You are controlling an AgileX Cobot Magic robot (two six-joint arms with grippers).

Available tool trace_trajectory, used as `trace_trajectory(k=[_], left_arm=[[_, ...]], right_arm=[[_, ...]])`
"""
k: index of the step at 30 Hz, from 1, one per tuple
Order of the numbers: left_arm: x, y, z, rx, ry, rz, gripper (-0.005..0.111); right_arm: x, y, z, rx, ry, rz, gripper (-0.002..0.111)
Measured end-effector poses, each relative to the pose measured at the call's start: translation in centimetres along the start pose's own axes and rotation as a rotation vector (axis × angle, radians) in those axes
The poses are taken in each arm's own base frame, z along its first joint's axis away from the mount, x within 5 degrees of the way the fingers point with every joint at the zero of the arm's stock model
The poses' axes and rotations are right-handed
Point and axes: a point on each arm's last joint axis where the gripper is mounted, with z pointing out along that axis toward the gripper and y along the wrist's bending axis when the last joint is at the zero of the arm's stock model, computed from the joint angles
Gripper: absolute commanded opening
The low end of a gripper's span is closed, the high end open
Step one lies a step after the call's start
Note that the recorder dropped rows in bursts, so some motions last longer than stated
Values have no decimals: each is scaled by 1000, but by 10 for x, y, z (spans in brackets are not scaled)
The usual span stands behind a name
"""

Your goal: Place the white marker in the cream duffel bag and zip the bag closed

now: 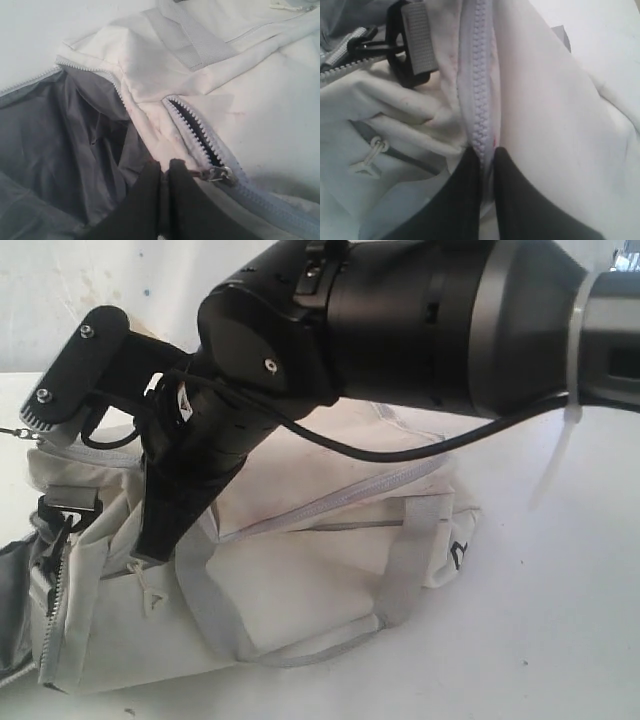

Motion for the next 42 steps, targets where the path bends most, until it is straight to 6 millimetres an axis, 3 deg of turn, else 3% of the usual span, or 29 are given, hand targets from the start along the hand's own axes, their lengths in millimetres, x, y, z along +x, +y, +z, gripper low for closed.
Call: trace_trajectory(k=[9, 17, 21, 30, 35, 42], left_arm=[[0, 3, 0, -19, -4, -13, 0], [-5, 24, -8, -29, -36, -78, 0], [-7, 25, -9, -18, -47, -47, 0], [-19, 31, 16, 30, -21, -90, 0], [-28, 24, 18, 128, -97, -106, 0], [-38, 21, 31, 215, -130, -13, 5]], right_arm=[[3, 0, -8, -13, 35, 18, 0], [6, 1, -11, -24, 70, 65, 0], [7, 0, -13, -18, 74, 111, 0], [21, -25, -12, 26, 99, 294, 0], [31, -43, -11, 64, 93, 405, 0], [36, -45, -3, 69, 123, 422, 0]])
